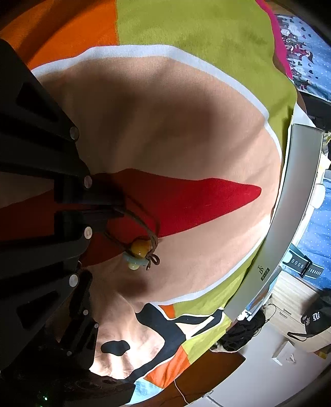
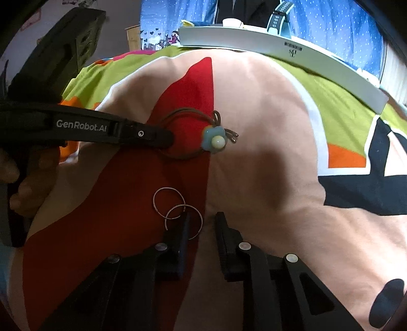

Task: Organize jewelry
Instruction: 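Grasp the bead charm cord with the left tool while the right tool grasps the silver hoops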

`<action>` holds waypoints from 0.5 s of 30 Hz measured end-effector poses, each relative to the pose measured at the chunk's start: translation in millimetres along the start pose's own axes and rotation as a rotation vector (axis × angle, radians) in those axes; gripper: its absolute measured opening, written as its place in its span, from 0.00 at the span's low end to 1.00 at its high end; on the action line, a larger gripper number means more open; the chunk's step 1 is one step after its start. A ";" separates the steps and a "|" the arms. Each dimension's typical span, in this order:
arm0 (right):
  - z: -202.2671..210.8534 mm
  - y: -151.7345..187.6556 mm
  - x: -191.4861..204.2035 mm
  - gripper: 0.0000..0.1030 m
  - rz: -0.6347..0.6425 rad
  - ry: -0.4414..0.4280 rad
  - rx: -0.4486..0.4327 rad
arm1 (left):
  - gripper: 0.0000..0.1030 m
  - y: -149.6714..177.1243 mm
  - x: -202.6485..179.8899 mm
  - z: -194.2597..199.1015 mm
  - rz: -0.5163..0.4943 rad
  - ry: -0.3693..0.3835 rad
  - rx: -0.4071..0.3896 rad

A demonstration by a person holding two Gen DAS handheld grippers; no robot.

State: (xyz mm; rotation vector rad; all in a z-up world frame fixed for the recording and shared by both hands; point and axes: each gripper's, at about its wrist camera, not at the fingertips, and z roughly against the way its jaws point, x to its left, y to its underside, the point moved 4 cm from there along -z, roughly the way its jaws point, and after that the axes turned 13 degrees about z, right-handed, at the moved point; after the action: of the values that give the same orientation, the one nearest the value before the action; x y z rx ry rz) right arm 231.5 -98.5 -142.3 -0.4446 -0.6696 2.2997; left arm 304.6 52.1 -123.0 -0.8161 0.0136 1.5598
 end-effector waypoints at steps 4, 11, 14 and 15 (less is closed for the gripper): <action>-4.4 -1.6 -6.2 0.19 -0.036 -0.041 0.002 | 0.01 0.9 -0.6 -0.5 -0.003 -0.006 0.002; -5.9 -3.6 -0.6 0.05 -0.014 -0.047 -0.010 | 0.01 0.5 -4.9 -3.9 -0.009 -0.014 -0.001; -4.2 -5.0 -1.4 0.04 -0.016 -0.040 -0.028 | 0.01 1.1 -7.9 -4.7 -0.019 -0.024 -0.013; -5.9 -5.8 -3.2 0.04 -0.014 -0.031 -0.036 | 0.01 1.5 -9.0 -4.2 -0.025 -0.031 -0.020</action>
State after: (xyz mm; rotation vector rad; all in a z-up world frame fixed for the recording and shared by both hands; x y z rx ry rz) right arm 239.6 -95.0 -143.3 -0.4206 -0.7285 2.2888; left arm 304.6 42.1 -122.3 -0.8051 -0.0344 1.5512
